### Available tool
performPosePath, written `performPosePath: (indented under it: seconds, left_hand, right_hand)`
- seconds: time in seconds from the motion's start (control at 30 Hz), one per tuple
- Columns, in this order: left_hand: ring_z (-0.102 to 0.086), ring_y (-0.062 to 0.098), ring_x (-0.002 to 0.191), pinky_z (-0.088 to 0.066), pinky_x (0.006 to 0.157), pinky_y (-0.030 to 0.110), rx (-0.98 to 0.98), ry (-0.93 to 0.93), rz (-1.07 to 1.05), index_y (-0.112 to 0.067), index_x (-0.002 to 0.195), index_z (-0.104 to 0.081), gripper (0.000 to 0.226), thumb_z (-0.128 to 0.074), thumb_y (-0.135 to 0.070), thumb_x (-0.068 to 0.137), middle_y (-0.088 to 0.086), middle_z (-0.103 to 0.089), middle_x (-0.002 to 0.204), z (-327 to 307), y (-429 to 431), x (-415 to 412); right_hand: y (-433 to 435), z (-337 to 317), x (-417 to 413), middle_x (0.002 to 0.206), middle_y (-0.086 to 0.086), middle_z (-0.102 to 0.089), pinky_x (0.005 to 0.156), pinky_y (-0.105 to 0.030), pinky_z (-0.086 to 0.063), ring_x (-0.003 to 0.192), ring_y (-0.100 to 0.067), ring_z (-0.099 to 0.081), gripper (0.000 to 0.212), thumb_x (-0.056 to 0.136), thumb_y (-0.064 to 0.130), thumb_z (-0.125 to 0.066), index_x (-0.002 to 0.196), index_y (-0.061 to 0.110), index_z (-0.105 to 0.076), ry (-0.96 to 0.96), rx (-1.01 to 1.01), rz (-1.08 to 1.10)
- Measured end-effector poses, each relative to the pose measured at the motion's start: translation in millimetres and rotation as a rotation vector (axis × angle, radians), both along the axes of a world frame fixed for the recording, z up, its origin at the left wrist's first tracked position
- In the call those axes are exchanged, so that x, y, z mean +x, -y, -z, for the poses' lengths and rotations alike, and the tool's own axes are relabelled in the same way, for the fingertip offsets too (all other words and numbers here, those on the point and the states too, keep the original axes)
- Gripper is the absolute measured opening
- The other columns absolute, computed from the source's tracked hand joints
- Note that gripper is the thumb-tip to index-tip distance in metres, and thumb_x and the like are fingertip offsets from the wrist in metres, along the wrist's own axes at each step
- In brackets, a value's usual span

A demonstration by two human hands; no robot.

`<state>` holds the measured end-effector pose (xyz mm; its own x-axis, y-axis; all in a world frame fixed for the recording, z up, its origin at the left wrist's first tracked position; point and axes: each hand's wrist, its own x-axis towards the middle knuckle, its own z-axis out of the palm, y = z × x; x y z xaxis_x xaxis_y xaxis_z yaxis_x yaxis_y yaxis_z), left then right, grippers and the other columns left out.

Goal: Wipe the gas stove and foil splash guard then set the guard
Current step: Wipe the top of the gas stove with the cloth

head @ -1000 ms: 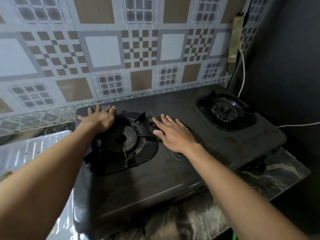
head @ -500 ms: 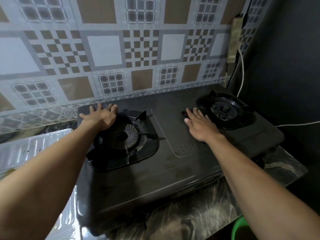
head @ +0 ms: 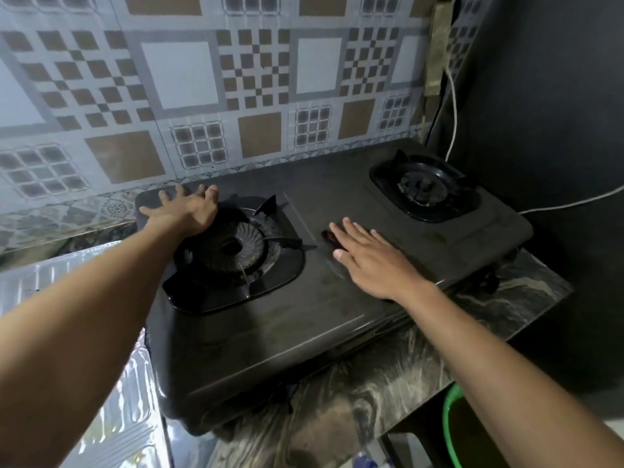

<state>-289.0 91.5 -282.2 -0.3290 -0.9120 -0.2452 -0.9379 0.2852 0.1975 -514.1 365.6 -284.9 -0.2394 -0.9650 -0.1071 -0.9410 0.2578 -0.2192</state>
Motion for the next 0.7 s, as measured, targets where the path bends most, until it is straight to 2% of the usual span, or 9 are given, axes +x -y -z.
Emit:
performPosePath:
  seconds: [0.13, 0.2, 0.27, 0.4, 0.5, 0.6, 0.7]
  left_hand:
    - [-0.003, 0.041, 0.152, 0.001, 0.109, 0.077, -0.013, 0.006, -0.004, -0.035, 0.154, -0.024, 0.064, -0.005, -0.059, 0.098, 0.006, -0.008, 0.167, 0.6, 0.3, -1.3]
    - [-0.002, 0.041, 0.152, 0.001, 0.109, 0.078, -0.012, 0.004, -0.005, -0.037, 0.154, -0.023, 0.063, -0.005, -0.058, 0.097, 0.006, -0.007, 0.167, 1.1, -0.1, -1.9]
    - [-0.001, 0.040, 0.152, 0.001, 0.110, 0.077, -0.017, -0.004, -0.008, -0.037, 0.155, -0.020, 0.062, -0.006, -0.057, 0.098, 0.005, -0.005, 0.168, 0.3, -0.9, -3.6]
    - [0.001, 0.039, 0.152, 0.002, 0.110, 0.076, -0.015, -0.014, -0.028, -0.038, 0.157, -0.018, 0.062, -0.006, -0.058, 0.100, 0.003, -0.002, 0.168, -1.2, -1.3, -3.7]
    - [0.001, 0.039, 0.152, 0.002, 0.110, 0.076, -0.003, -0.019, -0.038, -0.037, 0.156, -0.021, 0.062, -0.006, -0.058, 0.100, 0.003, -0.003, 0.168, -2.6, -1.5, -5.6]
    - [-0.002, 0.038, 0.153, -0.001, 0.111, 0.075, -0.035, -0.009, -0.041, -0.034, 0.155, -0.027, 0.064, -0.007, -0.059, 0.100, 0.003, -0.007, 0.168, -3.0, -2.9, -5.2]
    - [-0.009, 0.043, 0.150, -0.006, 0.110, 0.076, -0.048, 0.004, -0.025, -0.036, 0.151, -0.032, 0.065, -0.007, -0.062, 0.097, 0.008, -0.014, 0.166, -4.1, 1.7, -1.9]
  right_hand:
    - [-6.1, -1.1, -44.4, 0.167, -0.006, -0.004, 0.122, -0.041, -0.006, 0.153, -0.019, -0.005, 0.057, 0.107, 0.039, -0.024, 0.159, 0.022, -0.008, -0.024, 0.021, 0.240]
    - [-3.5, -0.2, -40.9, 0.167, -0.008, -0.005, 0.121, -0.041, -0.006, 0.153, -0.021, -0.006, 0.057, 0.107, 0.036, -0.025, 0.159, 0.018, -0.010, -0.023, 0.018, 0.269]
    - [-4.5, 0.8, -20.2, 0.166, -0.009, -0.008, 0.122, -0.040, -0.006, 0.153, -0.021, -0.007, 0.056, 0.107, 0.034, -0.025, 0.159, 0.016, -0.011, -0.015, -0.017, 0.226]
    - [-23.4, -0.1, 27.5, 0.166, -0.005, -0.008, 0.124, -0.038, -0.005, 0.153, -0.017, -0.005, 0.056, 0.107, 0.036, -0.023, 0.159, 0.020, -0.011, -0.013, -0.068, 0.008]
    - [-27.3, 1.1, 29.8, 0.167, -0.003, -0.007, 0.124, -0.038, -0.005, 0.153, -0.015, -0.005, 0.055, 0.107, 0.039, -0.022, 0.159, 0.024, -0.011, -0.016, -0.056, -0.109]
    - [-21.9, 0.8, 9.0, 0.167, -0.003, -0.004, 0.124, -0.038, -0.004, 0.153, -0.016, -0.002, 0.056, 0.107, 0.039, -0.022, 0.159, 0.024, -0.007, -0.007, -0.033, -0.118]
    - [-16.0, 0.4, -20.2, 0.167, -0.005, -0.003, 0.124, -0.040, -0.004, 0.153, -0.017, -0.002, 0.057, 0.108, 0.038, -0.022, 0.159, 0.022, -0.007, -0.006, -0.017, -0.031]
